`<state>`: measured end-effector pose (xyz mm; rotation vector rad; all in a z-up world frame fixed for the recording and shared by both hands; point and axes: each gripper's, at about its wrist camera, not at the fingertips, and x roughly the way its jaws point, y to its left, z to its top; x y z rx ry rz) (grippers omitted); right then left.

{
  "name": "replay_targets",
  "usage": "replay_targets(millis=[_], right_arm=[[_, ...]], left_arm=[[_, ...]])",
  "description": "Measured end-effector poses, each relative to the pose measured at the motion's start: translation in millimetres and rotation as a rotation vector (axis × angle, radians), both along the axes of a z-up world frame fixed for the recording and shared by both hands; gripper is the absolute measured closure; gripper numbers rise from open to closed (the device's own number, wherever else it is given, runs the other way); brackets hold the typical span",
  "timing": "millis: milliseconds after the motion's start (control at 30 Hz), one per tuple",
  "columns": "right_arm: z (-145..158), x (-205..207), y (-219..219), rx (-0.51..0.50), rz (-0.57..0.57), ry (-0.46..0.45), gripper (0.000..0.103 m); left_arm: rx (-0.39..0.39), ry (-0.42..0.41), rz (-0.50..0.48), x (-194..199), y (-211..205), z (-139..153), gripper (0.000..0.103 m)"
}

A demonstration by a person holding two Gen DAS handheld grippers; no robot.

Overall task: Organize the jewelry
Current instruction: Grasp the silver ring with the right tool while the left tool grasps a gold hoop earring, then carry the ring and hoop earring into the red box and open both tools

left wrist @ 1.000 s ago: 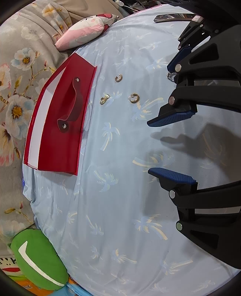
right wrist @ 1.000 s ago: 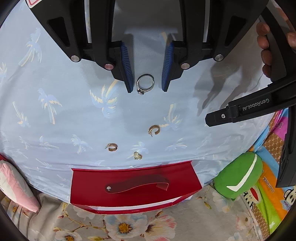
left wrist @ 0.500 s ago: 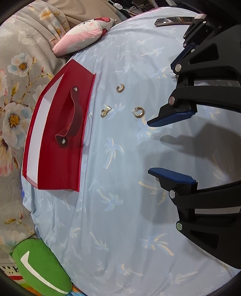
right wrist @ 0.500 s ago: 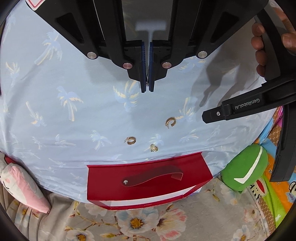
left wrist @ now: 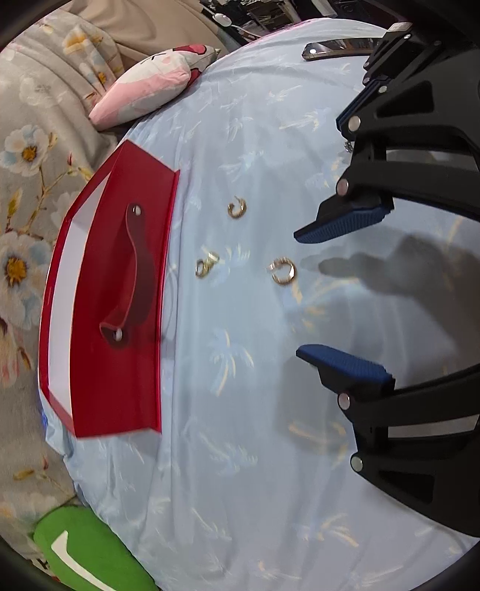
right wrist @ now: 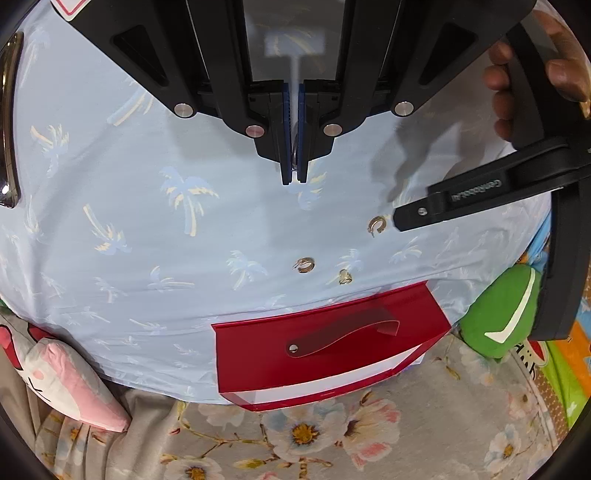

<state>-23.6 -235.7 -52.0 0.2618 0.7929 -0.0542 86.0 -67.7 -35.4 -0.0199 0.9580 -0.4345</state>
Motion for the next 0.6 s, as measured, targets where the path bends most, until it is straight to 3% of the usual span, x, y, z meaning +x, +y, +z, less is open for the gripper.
replay_targets(millis=[233, 333, 467, 600], right_arm=[[0.0, -2.2, -9.6, 0.023, -0.016, -0.005, 0.101], [-0.1, -2.6, -12.4, 0.03, -0.02, -0.008, 0.101], [-0.2, -2.9, -14.6, 0.042, -0.023, -0.011, 0.101], [1.0, -2.9, -15.4, 0.05, -0.023, -0.016, 0.101]], left_arm=[[0.036, -0.013, -0.015, 8.3, -28.0, -9.3, 0.05], [0.058, -0.03, -0.011, 9.2, -32.4, -9.7, 0.059], [0.075, -0.04, -0.024, 8.6, -34.8, -10.7, 0.087], [0.056, -0.03, -0.034, 8.1, -32.1, -9.8, 0.087]])
